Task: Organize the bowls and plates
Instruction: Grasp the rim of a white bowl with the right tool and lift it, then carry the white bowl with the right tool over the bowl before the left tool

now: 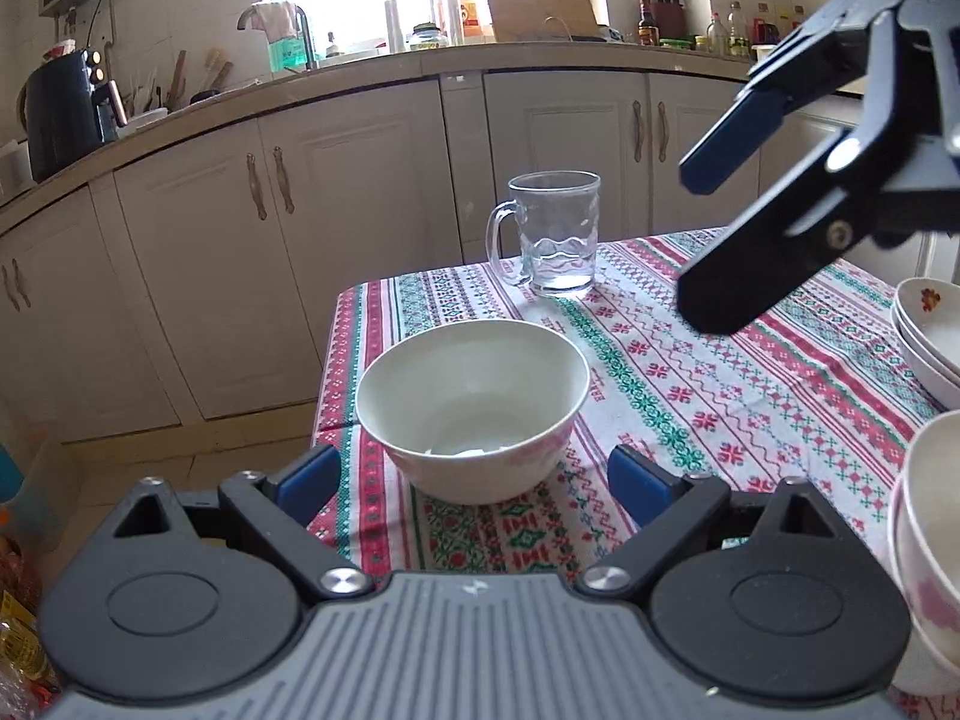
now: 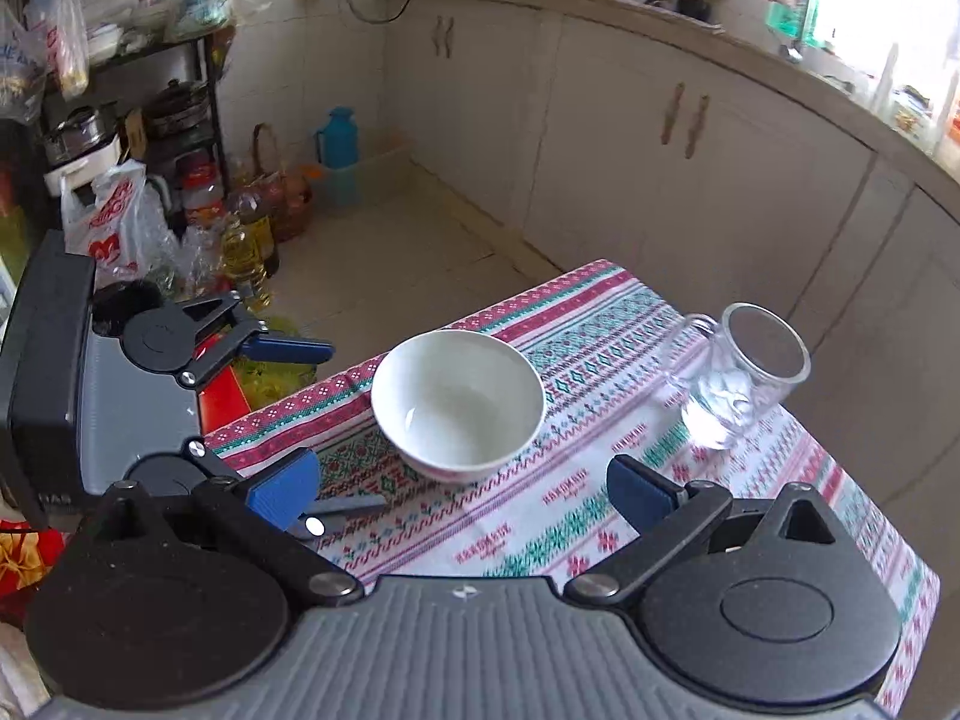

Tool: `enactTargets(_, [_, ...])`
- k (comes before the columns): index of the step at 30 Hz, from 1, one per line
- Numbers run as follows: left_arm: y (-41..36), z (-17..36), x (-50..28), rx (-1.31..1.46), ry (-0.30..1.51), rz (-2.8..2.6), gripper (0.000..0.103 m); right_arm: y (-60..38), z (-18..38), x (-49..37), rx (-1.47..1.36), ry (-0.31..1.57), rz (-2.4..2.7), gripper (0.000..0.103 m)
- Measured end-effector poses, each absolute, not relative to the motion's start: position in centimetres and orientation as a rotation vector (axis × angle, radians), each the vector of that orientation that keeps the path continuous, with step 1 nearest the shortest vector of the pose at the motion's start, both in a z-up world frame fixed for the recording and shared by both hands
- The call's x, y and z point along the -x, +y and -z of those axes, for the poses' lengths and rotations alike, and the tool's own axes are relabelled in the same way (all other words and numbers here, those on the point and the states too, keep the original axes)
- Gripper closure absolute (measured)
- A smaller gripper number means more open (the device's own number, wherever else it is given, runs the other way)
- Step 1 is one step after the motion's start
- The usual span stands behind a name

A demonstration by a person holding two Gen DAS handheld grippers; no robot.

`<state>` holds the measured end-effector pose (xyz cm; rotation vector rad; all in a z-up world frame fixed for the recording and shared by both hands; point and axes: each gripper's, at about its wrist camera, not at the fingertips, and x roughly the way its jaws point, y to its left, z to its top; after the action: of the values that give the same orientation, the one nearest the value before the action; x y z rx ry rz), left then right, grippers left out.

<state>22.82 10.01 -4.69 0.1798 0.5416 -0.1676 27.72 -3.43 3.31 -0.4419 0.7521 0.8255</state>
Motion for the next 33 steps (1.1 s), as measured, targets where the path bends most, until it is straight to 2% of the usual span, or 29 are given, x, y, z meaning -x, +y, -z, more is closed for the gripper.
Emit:
enactTargets(10, [10.1,5.6,-24.7,-0.151,0.546,0.176,0.008,-0.5,-0.4,-33.1,0.442,0.866,-0.854,0.0])
enactTargets(18, [9.7,6.1,-25.3,-0.163,0.534,0.175,0.008,0.7,1.6,-35.2,0.426,0.889,-0.906,0.001])
enactTargets(24, [9.8,6.3,-25.6,-0.154,0.535,0.17,0.008,1.4,2.8,-37.1,0.387,0.919,-0.928,0.006])
enactTargets(33, [10.2,6.4,-25.8,-0.138,0.527,0.172,0.01,1.9,4.3,-39.0,0.35,0.962,-0.937,0.022])
